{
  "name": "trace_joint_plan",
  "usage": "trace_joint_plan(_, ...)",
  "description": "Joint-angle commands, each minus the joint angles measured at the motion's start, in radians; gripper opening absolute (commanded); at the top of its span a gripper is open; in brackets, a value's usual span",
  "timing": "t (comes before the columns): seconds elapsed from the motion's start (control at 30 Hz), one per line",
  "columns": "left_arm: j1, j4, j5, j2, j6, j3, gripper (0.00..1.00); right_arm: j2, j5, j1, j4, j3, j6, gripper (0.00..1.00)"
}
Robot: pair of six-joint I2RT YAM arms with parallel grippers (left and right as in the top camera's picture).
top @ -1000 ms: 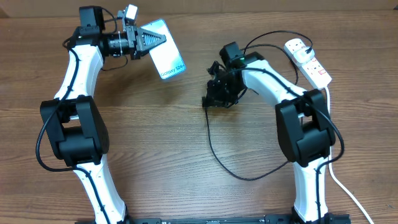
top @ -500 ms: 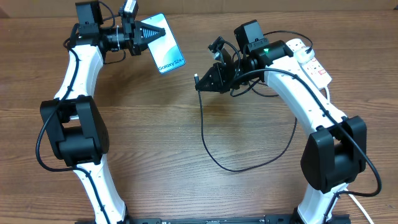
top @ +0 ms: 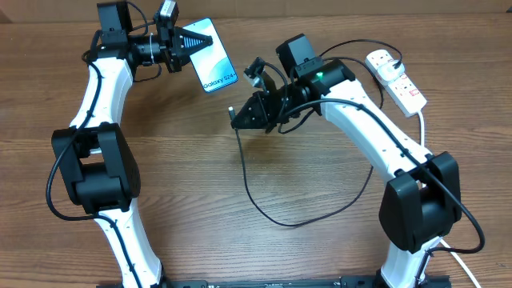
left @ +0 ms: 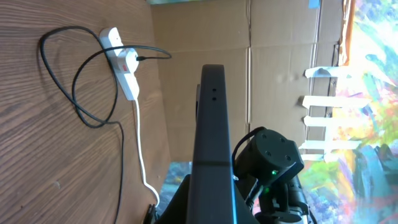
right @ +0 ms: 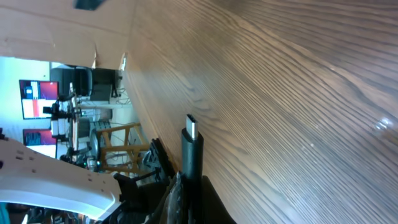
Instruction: Plug charger to phone and switch on socket
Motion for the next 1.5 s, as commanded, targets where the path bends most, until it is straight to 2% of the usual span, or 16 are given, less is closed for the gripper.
trace_joint_plan(0.0,-0.014,0.004,0.055,-0.009,-0.001,0.018,0.04,-0.029,-0.020,0.006,0.007,0.027,-0.001,0.04)
trace_joint_plan(0.37,-0.051,0.000,0.056,-0.009,0.006,0.018,0.04,-0.029,-0.019,-0.002,-0.002,0.095,-0.012,0.04)
trace_joint_plan(0.57,-0.053,-0.073,0.056,-0.009,0.094,0.018,0.04,-0.033,-0.019,-0.040,-0.117,0.142,-0.108,0.04)
trace_joint_plan(0.77,-0.055,-0.176,0.056,-0.009,0.181,0.018,0.04,-0.033,-0.020,-0.056,-0.150,0.148,-0.129,0.04)
trace_joint_plan(1.47,-0.071,-0.146,0.056,-0.009,0.165,0.018,0.04,-0.033,-0.042,-0.054,-0.176,0.144,-0.136,0.04)
